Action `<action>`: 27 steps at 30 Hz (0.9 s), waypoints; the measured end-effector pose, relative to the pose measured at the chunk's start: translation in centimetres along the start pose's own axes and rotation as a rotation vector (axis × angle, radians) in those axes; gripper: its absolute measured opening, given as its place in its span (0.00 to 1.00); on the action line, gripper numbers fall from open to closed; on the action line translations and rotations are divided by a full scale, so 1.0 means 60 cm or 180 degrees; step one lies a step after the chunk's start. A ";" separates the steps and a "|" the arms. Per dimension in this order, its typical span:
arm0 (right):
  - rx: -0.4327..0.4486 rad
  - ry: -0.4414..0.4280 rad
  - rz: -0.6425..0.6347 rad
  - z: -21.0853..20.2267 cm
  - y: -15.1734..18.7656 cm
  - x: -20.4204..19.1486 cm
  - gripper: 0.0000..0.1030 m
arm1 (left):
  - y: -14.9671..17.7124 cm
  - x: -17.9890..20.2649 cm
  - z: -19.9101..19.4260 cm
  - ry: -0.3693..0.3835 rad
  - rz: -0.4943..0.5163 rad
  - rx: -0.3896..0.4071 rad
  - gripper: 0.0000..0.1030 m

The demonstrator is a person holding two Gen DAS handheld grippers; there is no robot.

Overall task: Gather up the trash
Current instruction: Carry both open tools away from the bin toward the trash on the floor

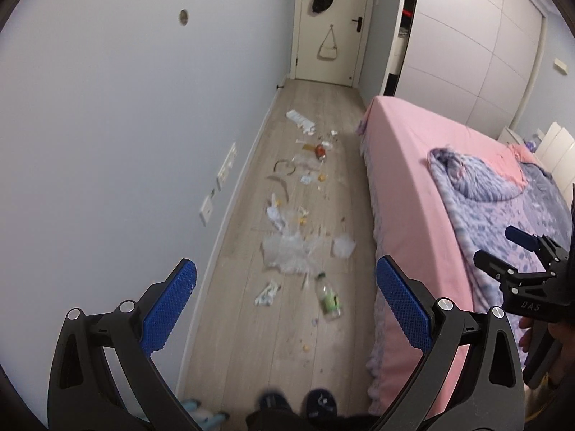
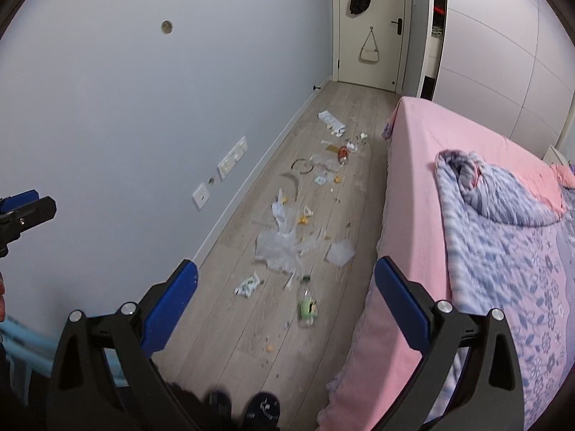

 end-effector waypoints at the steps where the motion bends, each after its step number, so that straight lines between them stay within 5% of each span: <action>1: 0.0001 0.0015 0.0042 0.014 -0.016 0.002 0.93 | -0.019 -0.001 0.019 0.0030 0.0025 0.0011 0.94; 15: 0.0074 0.0578 0.0267 0.170 -0.230 0.027 0.93 | -0.272 -0.059 0.290 0.0509 0.0526 0.0108 0.94; 22: -0.0015 0.0609 0.0210 0.240 -0.295 0.059 0.93 | -0.376 -0.048 0.396 0.0550 0.0672 0.0096 0.94; 27: -0.0153 0.0395 0.0030 0.300 -0.315 0.088 0.93 | -0.391 -0.014 0.444 0.0487 0.0524 0.0022 0.94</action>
Point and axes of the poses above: each gripper's, at about its wrist camera, not at the fingertips, and z roughly the way its jaws point, x to its right, y to its underside, the point moved 7 cm from there along z, roughly the way its jaws point, and after that the axes turned 10 degrees about z, right-handed, at the moved point
